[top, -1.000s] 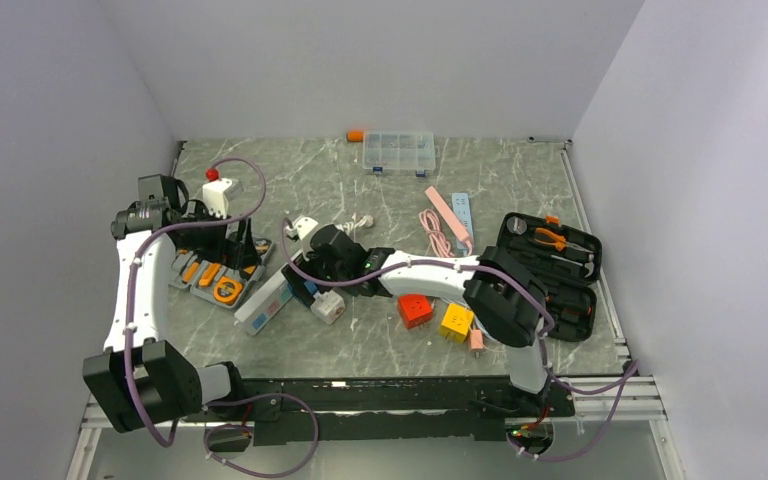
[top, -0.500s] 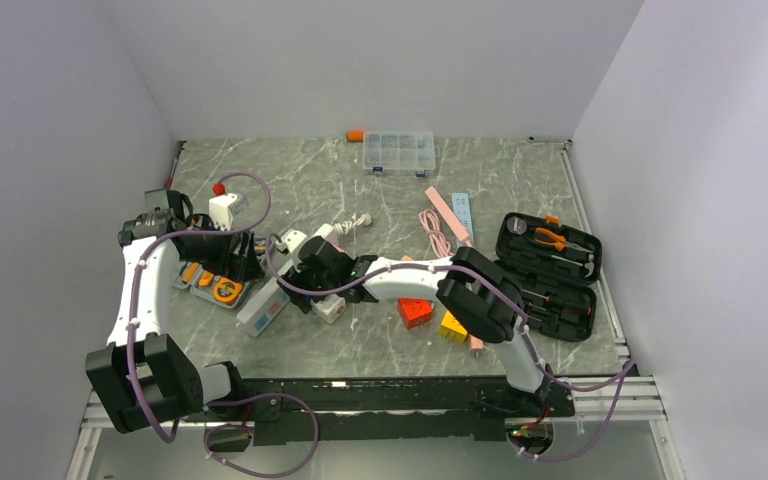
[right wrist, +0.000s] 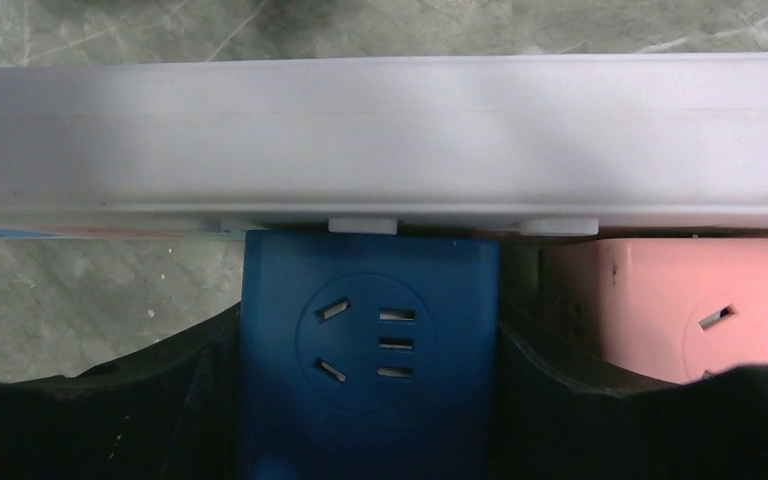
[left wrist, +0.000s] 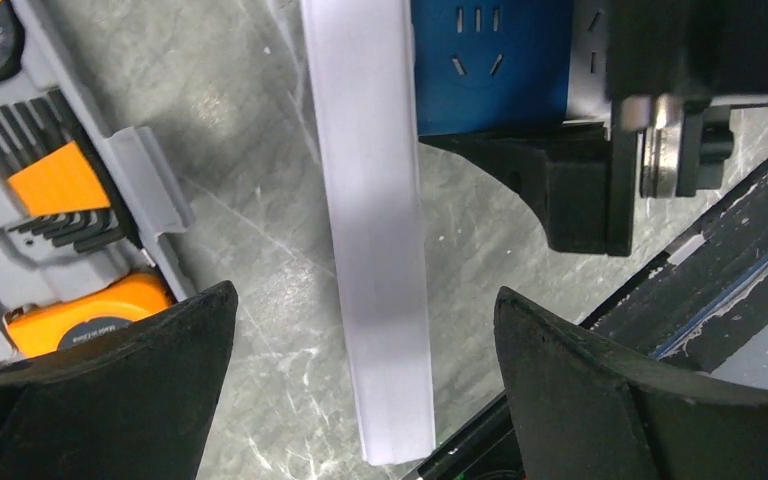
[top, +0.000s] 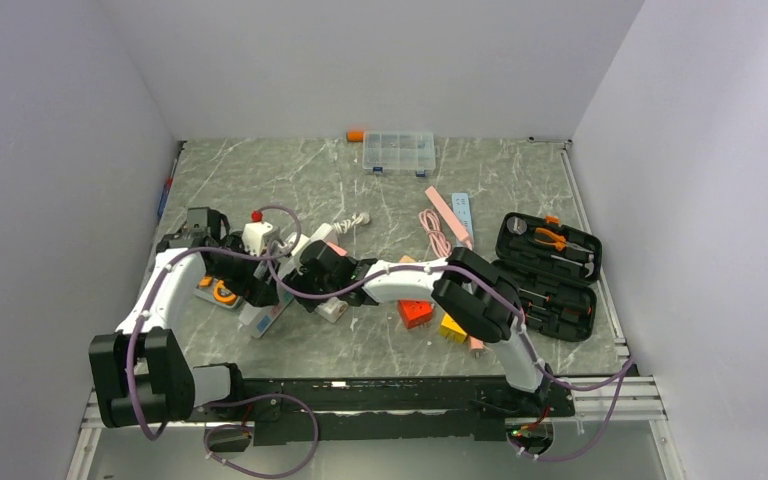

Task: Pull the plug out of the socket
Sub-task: Remove the plug from the socket.

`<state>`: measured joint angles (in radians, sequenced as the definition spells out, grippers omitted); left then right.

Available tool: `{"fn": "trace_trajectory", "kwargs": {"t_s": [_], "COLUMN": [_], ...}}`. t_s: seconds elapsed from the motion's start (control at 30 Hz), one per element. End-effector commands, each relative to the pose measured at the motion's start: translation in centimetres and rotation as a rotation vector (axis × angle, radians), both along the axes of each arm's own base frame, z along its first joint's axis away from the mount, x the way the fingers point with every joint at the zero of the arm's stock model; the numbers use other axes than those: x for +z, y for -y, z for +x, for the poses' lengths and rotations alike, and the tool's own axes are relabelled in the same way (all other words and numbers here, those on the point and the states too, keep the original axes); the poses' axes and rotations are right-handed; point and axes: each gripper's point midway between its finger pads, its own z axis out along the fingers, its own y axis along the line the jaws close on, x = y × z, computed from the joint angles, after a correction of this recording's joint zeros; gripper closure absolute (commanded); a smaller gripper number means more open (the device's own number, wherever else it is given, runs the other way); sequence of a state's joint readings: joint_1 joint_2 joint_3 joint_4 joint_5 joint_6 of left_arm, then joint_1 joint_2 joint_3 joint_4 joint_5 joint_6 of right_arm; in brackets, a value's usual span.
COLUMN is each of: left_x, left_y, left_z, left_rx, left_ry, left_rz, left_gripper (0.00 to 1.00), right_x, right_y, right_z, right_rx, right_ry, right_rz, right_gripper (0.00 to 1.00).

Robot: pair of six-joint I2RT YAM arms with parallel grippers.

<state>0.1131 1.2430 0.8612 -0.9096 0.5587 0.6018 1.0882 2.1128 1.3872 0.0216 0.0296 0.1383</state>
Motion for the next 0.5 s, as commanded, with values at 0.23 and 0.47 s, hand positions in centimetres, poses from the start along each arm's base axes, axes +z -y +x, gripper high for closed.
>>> {"fn": "trace_trajectory", "kwargs": {"t_s": [0.23, 0.47], "left_x": [-1.8, -1.4], "left_y": [1.1, 3.1], "left_z": [1.7, 1.4], "left_rx": [-0.081, -0.143], "left_ry": [0.027, 0.032], "left_rz": [0.071, 0.073], "left_gripper": [0.01, 0.01], "right_x": [7.6, 9.9], "right_y": [2.1, 1.8], "right_z": [2.1, 3.0], "right_rx": [-0.182, -0.215], "right_ry": [0.023, 0.006], "right_rz": [0.277, 0.375], "right_gripper": [0.87, 0.88]}}
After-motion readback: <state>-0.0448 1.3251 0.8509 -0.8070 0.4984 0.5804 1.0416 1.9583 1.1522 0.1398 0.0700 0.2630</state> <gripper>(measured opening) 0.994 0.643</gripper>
